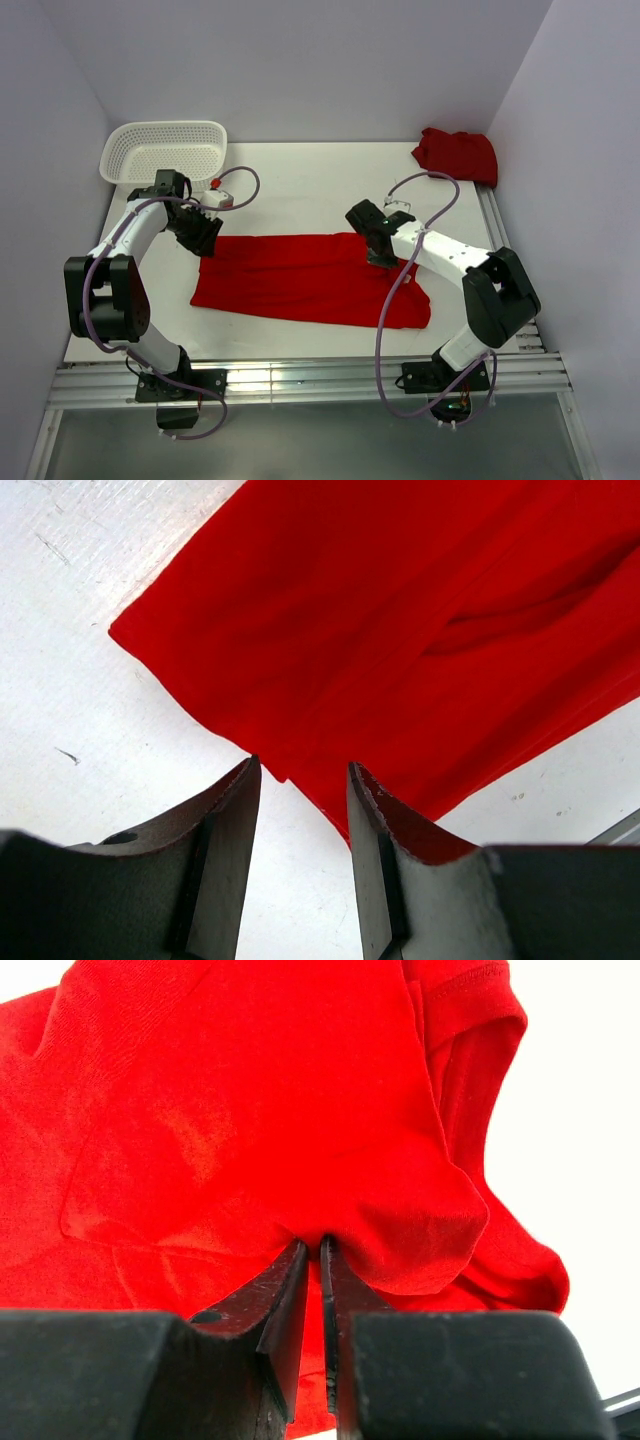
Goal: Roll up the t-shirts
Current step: Fold the tshirt
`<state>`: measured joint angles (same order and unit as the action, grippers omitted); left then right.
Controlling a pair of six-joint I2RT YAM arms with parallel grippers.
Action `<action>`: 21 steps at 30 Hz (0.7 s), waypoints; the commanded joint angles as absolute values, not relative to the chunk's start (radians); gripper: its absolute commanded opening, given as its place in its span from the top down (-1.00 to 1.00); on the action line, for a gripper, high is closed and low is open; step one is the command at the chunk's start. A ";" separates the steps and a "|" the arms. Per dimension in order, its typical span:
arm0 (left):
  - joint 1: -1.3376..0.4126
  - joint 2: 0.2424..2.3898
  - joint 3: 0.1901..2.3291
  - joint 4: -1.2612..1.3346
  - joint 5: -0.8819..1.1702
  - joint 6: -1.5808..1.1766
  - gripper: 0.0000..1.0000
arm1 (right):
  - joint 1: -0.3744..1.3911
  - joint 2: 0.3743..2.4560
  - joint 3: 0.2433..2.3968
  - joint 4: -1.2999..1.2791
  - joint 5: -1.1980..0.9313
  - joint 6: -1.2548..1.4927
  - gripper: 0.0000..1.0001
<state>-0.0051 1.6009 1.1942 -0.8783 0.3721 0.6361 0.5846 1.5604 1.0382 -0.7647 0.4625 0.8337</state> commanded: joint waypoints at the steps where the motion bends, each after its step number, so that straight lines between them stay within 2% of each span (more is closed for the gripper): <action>1: -0.003 1.592 1.189 -0.877 0.379 0.650 0.10 | 0.588 1.566 1.085 -0.798 0.477 0.813 0.73; 7: -0.003 1.595 1.190 -0.882 0.379 0.655 0.10 | 0.591 1.490 1.072 -0.784 0.387 0.808 0.85; 21: -0.003 1.601 1.192 -0.891 0.391 0.670 0.10 | 0.603 1.338 0.913 -0.710 0.288 0.833 0.81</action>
